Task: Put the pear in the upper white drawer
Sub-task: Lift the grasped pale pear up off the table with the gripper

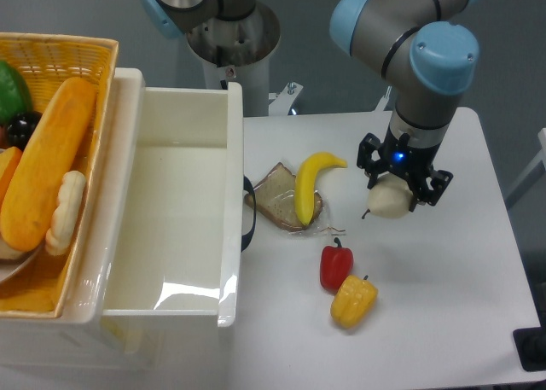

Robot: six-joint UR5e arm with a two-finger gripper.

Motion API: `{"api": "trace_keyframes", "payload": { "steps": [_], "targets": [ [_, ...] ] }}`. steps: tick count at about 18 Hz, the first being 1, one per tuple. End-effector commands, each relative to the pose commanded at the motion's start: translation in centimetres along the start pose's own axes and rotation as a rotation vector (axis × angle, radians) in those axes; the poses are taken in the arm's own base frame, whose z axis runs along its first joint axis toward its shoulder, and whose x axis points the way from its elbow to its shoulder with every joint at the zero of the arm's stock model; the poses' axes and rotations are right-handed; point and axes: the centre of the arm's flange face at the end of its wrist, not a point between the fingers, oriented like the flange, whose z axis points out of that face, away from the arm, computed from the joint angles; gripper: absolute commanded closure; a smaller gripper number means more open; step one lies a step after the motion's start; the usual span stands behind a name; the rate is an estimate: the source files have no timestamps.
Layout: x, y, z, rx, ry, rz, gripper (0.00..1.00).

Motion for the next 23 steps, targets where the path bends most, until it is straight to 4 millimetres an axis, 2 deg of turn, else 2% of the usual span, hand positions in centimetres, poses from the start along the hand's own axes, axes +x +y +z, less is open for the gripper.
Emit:
{"api": "trace_keyframes", "payload": {
  "steps": [2, 12, 20, 22, 23],
  "targets": [
    [0.1, 0.2, 0.5, 0.002, 0.011, -0.002, 0.63],
    [-0.1, -0.1, -0.8, 0.014, -0.009, -0.013, 0.63],
    [1.5, 1.1, -4.1, 0.002, 0.005, -0.071, 0.63],
    [1.9, 1.4, -5.6, 0.009, -0.016, -0.122, 0.63],
    [2.0, 1.4, -5.6, 0.013, -0.014, -0.152, 0.63]
  ]
}}
